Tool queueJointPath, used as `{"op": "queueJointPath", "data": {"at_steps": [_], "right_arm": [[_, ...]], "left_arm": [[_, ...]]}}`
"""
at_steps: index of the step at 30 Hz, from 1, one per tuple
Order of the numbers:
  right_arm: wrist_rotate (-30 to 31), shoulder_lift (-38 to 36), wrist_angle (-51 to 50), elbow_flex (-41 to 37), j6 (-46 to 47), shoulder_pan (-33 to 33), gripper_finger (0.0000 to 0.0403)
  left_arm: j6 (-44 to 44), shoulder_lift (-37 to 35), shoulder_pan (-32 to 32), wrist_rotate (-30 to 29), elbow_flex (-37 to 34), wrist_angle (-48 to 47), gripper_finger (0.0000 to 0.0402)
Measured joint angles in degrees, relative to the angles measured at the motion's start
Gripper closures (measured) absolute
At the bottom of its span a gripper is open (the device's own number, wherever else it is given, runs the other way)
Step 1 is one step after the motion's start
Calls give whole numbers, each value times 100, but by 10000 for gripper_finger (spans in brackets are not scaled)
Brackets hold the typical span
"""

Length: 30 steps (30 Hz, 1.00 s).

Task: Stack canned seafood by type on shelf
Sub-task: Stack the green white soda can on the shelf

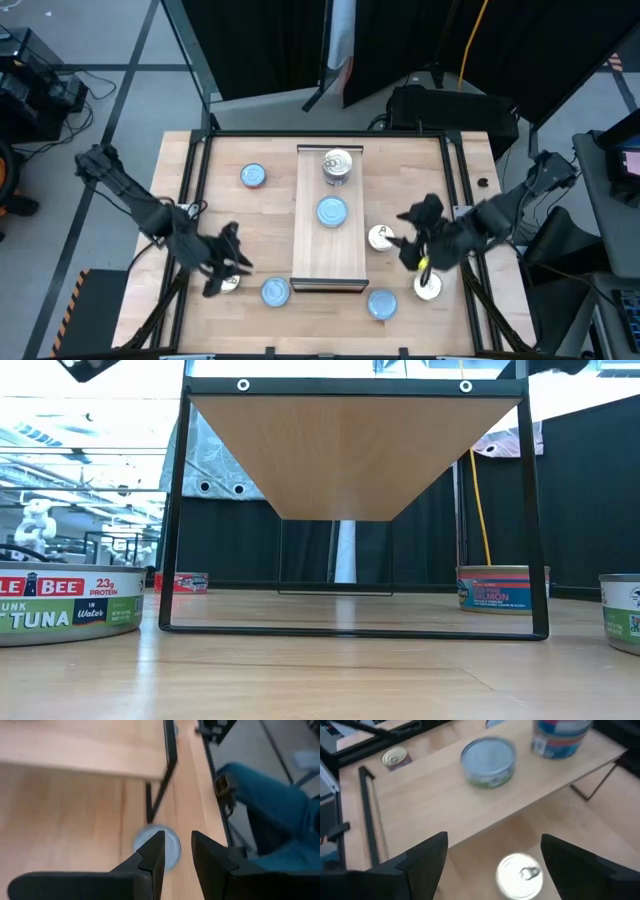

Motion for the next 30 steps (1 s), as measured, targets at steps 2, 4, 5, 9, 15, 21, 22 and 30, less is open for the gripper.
{"op": "queueJointPath", "data": {"at_steps": [2,4,5,9,15,21,22,30], "right_arm": [[68,202,0,0,288,247,90],[212,389,2,-1,596,489,90],[306,480,1,-2,718,598,90],[405,670,0,-2,893,790,90],[428,739,-10,-2,1208,1091,90],[434,748,-62,-2,1266,1301,90],[435,748,-63,-2,1266,1322,90],[601,748,-119,-2,1242,1340,90]], "left_arm": [[-256,370,-191,-108,0,55,304],[-472,755,-356,-261,0,134,304],[-569,954,-422,-344,0,166,304],[-907,1670,-611,-583,0,170,304],[-1324,2355,-699,-713,0,224,304],[-1374,2798,-773,-712,0,527,305],[-1416,2846,-790,-711,0,533,305],[-1462,2948,-847,-915,1,511,309]]}}
